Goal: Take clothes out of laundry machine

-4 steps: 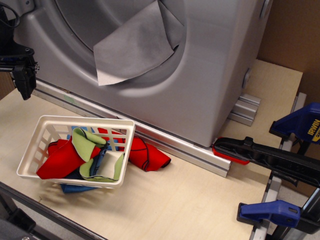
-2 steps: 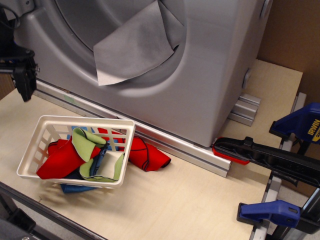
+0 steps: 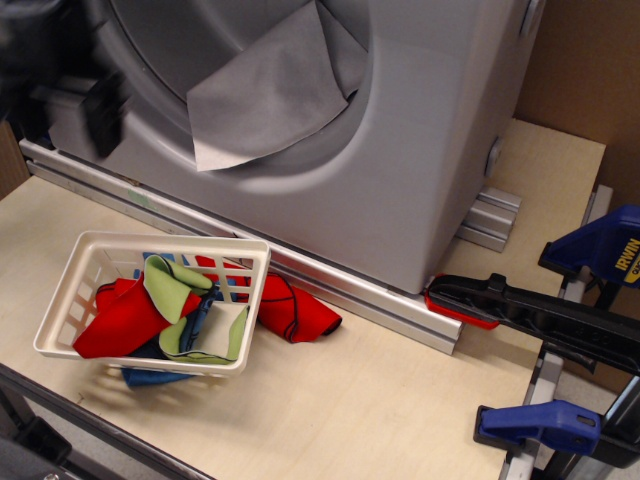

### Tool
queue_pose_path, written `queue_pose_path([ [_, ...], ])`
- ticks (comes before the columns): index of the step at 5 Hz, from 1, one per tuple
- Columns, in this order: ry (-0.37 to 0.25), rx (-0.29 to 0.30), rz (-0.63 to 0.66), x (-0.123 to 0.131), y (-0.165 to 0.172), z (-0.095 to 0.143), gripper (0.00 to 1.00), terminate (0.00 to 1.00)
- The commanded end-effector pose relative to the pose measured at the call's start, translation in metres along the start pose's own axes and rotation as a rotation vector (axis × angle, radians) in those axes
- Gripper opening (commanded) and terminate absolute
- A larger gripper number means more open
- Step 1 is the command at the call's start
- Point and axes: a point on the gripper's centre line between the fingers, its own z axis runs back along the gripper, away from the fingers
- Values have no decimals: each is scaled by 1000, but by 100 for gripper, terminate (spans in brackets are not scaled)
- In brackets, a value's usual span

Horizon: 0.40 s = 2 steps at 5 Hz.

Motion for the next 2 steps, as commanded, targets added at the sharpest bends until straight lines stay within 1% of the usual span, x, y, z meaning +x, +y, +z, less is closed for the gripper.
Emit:
queue_pose_path([
  [1, -253, -21, -245, 34, -11, 21, 100, 0],
  [2, -341, -29, -399, 39, -15, 3, 100, 0],
])
